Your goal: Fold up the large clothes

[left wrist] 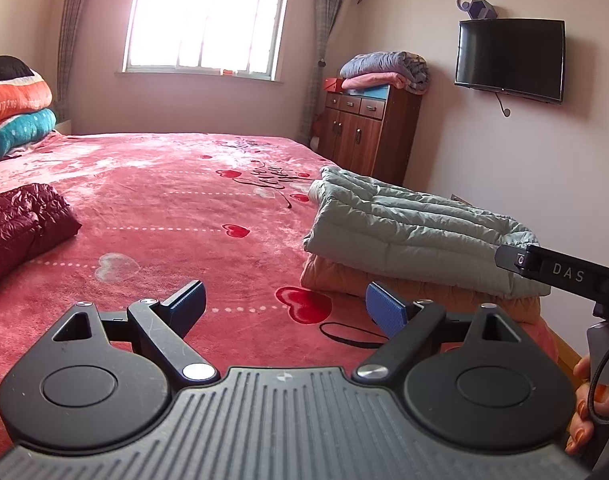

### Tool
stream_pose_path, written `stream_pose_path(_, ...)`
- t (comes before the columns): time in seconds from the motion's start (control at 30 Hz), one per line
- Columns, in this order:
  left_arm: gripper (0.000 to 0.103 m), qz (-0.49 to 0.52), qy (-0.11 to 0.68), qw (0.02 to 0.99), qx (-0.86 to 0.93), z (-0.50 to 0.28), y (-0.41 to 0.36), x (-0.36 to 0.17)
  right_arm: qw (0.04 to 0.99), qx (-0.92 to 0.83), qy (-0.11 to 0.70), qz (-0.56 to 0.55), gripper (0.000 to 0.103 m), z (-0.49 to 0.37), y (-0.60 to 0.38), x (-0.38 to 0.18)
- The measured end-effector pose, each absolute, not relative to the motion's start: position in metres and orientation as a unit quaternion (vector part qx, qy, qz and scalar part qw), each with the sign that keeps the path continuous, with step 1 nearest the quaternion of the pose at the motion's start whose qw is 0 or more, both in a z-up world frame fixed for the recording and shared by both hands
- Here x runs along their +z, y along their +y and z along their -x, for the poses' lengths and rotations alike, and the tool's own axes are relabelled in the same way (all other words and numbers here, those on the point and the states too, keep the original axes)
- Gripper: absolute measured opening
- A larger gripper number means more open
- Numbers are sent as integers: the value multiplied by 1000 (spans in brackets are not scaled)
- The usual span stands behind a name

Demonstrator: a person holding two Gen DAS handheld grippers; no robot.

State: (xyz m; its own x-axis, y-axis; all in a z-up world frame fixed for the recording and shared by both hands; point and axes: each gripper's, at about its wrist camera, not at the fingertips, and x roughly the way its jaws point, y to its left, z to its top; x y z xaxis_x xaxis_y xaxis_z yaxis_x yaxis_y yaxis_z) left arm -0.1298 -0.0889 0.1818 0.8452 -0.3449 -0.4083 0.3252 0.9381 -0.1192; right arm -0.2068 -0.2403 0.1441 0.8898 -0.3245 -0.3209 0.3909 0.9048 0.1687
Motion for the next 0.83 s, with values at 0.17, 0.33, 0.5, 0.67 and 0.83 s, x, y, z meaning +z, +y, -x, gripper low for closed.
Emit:
stream_pose_path(0.17,103,20,221,959,-179,129,-91,181,965,-185,145,-117,100,206,-242,143)
stream_pose_path(0.33,103,21,224,958,-181,128,-91,180,965,-185,146,-117,100,205,-242,142)
stream_pose_path(0.5,103,21,228,956,-183,125,-92,179,964,-185,148,-118,100,205,-243,140)
stream_pose_path(0.67,103,28,226,954,-192,124,-91,176,964,-184,153,-116,101,202,-243,137)
stream_pose_path(0.83,103,26,235,954,-186,118,-88,169,964,-181,160,-114,101,195,-242,133)
